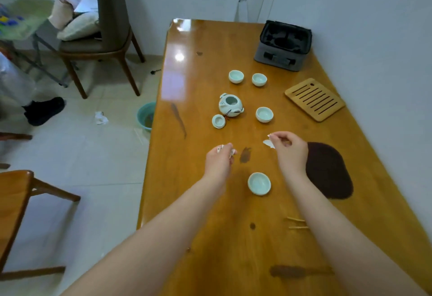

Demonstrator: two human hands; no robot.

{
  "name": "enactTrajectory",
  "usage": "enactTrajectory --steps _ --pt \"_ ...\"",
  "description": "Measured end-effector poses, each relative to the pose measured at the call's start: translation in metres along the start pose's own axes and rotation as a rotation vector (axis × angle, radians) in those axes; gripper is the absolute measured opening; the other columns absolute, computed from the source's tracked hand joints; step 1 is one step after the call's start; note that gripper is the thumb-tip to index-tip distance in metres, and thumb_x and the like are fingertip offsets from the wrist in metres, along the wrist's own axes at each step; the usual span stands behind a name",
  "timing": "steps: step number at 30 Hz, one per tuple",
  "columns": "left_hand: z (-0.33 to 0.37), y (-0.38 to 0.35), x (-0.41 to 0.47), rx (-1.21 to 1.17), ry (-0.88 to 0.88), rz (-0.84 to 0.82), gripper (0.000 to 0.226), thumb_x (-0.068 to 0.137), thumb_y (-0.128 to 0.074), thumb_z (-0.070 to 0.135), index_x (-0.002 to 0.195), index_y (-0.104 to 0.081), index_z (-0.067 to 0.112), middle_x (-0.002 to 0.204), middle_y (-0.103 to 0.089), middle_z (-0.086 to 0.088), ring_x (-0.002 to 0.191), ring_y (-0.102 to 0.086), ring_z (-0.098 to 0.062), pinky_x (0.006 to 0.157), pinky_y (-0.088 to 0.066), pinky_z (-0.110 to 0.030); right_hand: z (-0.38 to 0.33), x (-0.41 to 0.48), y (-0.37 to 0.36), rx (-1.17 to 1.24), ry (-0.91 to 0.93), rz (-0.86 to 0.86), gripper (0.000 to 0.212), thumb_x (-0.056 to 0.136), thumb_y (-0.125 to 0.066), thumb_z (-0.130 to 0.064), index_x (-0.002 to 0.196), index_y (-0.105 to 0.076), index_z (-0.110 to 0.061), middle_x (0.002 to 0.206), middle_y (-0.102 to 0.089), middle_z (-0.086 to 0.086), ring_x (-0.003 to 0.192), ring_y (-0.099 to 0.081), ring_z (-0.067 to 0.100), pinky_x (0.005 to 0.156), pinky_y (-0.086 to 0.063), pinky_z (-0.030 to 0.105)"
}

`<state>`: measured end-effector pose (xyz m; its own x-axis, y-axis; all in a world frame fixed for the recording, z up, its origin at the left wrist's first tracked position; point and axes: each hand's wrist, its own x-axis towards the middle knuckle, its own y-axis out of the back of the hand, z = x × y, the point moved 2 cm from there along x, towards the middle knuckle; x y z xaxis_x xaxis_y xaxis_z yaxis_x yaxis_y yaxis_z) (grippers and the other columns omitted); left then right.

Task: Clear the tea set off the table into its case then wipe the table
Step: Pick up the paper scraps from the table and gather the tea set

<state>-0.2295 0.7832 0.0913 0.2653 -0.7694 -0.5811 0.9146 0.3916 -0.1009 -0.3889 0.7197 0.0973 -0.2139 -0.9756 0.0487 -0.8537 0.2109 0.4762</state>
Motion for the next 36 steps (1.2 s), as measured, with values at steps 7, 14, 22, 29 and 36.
enactTrajectory --steps 7,14,22,29,36 --pt "0.008 0.075 -0.001 -0.027 -0.004 0.025 0.027 0.096 -0.049 0.033 0.076 -0.056 0.017 0.065 -0.046 0.001 0.052 -0.035 -0.011 0.049 -0.027 -0.025 -0.046 -0.079 -0.053 0.224 -0.152 -0.047 0.004 0.088 -0.068 -0.02 0.088 -0.072 -0.021 0.08 -0.069 -0.01 0.068 -0.059 0.002 0.061 -0.045 0.015" --pt "0.019 0.115 0.018 -0.071 -0.017 0.054 0.038 0.099 -0.044 0.044 0.073 -0.052 0.018 0.061 -0.043 0.002 0.053 -0.034 -0.011 0.048 -0.027 -0.025 -0.063 -0.11 -0.105 0.354 -0.236 -0.102 0.005 0.089 -0.068 -0.019 0.088 -0.072 -0.019 0.078 -0.07 -0.006 0.062 -0.055 0.006 0.055 -0.045 0.02" --pt "0.03 0.199 0.068 -0.057 0.044 -0.005 0.036 0.097 -0.045 0.033 0.063 -0.041 0.021 0.053 -0.036 0.005 0.044 -0.028 -0.011 0.04 -0.024 -0.024 -0.099 -0.141 -0.191 0.422 -0.326 -0.02 0.006 0.089 -0.067 -0.017 0.088 -0.073 -0.017 0.076 -0.064 -0.003 0.06 -0.051 0.011 0.052 -0.042 0.023" --pt "0.062 0.3 0.124 0.029 0.117 -0.12 0.025 0.085 -0.041 0.016 0.061 -0.036 0.021 0.052 -0.029 0.004 0.039 -0.019 -0.011 0.04 -0.012 -0.019 -0.143 -0.163 -0.308 0.442 -0.396 0.105 0.007 0.09 -0.065 -0.014 0.092 -0.071 -0.01 0.075 -0.063 -0.001 0.059 -0.05 0.01 0.051 -0.041 0.021" --pt "0.065 0.337 0.191 0.072 0.192 -0.107 0.026 0.089 -0.044 0.016 0.063 -0.04 0.019 0.048 -0.033 0.004 0.034 -0.021 -0.009 0.04 -0.014 -0.018 -0.149 -0.153 -0.398 0.458 -0.457 0.09 0.006 0.09 -0.065 -0.02 0.088 -0.07 -0.021 0.077 -0.067 -0.005 0.066 -0.055 0.012 0.057 -0.045 0.025"
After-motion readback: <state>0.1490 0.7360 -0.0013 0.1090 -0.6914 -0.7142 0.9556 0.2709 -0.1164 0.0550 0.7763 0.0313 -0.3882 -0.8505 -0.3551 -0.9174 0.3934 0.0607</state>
